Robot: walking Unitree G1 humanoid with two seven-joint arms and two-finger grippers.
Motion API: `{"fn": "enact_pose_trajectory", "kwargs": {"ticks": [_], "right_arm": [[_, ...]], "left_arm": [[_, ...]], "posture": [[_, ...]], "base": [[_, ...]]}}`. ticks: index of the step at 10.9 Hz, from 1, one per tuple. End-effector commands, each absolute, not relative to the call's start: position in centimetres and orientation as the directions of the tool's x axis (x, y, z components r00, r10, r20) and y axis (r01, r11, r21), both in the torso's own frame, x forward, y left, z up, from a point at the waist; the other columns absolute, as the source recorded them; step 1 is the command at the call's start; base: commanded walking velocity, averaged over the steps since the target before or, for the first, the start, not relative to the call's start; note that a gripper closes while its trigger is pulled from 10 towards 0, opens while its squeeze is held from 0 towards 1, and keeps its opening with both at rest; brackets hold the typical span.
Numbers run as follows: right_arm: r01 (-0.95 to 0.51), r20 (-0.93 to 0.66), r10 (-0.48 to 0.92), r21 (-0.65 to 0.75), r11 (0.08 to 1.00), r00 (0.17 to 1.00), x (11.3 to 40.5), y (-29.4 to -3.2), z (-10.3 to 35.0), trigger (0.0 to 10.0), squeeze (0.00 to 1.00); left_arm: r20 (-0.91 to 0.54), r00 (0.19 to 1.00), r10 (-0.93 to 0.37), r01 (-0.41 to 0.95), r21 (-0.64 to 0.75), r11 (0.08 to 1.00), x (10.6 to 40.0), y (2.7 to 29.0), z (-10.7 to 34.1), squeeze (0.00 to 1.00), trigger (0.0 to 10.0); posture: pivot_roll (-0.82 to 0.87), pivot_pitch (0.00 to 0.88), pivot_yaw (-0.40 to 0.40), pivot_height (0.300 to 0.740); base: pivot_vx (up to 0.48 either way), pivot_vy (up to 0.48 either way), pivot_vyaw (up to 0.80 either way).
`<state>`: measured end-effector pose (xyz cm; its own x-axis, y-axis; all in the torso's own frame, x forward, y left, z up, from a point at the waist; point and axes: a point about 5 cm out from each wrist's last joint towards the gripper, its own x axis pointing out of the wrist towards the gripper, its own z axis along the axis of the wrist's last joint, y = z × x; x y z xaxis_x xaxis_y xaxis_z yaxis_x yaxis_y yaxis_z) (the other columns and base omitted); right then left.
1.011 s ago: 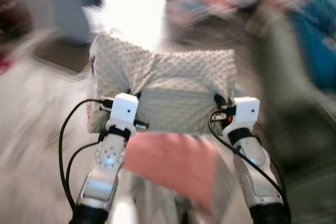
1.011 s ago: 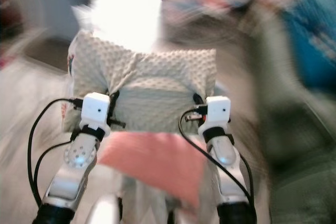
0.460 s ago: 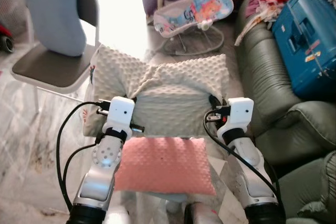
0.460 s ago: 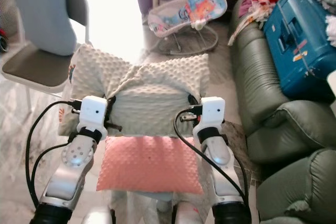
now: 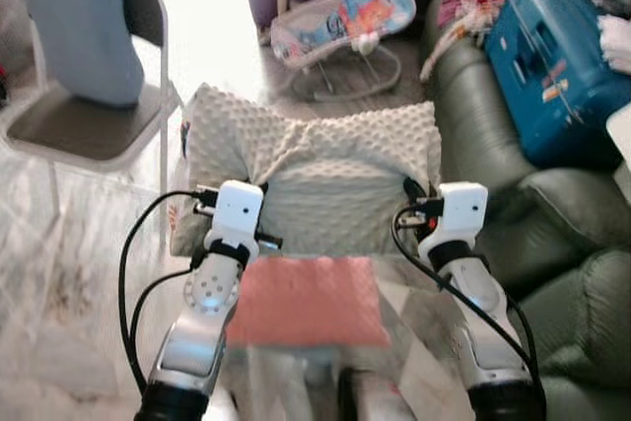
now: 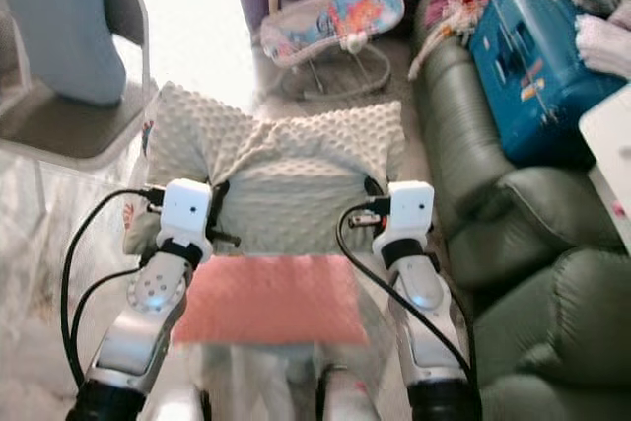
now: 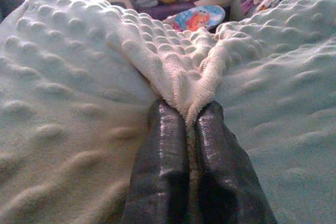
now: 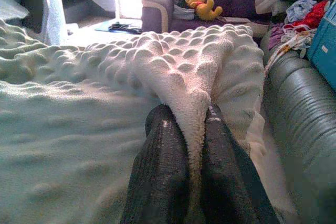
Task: Move the pillow to the sofa
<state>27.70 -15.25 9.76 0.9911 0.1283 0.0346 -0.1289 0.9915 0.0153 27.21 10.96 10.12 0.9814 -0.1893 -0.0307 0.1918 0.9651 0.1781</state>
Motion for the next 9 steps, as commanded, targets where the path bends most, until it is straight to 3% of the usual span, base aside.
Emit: {"fn": "enact_pose_trajectory", "kwargs": {"ticks": [1, 9], "right_arm": [[-0.102, 0.046, 0.101, 0.012, 0.995, 0.994, 27.55, -15.94, 10.09, 10.0, 0.0], [-0.094, 0.052, 0.094, -0.009, 0.996, 0.994, 27.98, -16.5, 10.54, 10.0, 0.0]], "left_arm": [[-0.034, 0.982, -0.188, 0.191, 0.167, 0.967, 27.12, 11.18, 10.14, 0.0, 10.0], [-0.034, 0.98, -0.195, 0.198, 0.163, 0.967, 27.7, 10.91, 10.56, 0.0, 10.0]], "posture": [[-0.03, 0.069, -0.049, 0.74], [-0.03, 0.1, -0.052, 0.74]], "base": [[-0.48, 0.0, 0.0], [-0.469, 0.0, 0.0]]}}
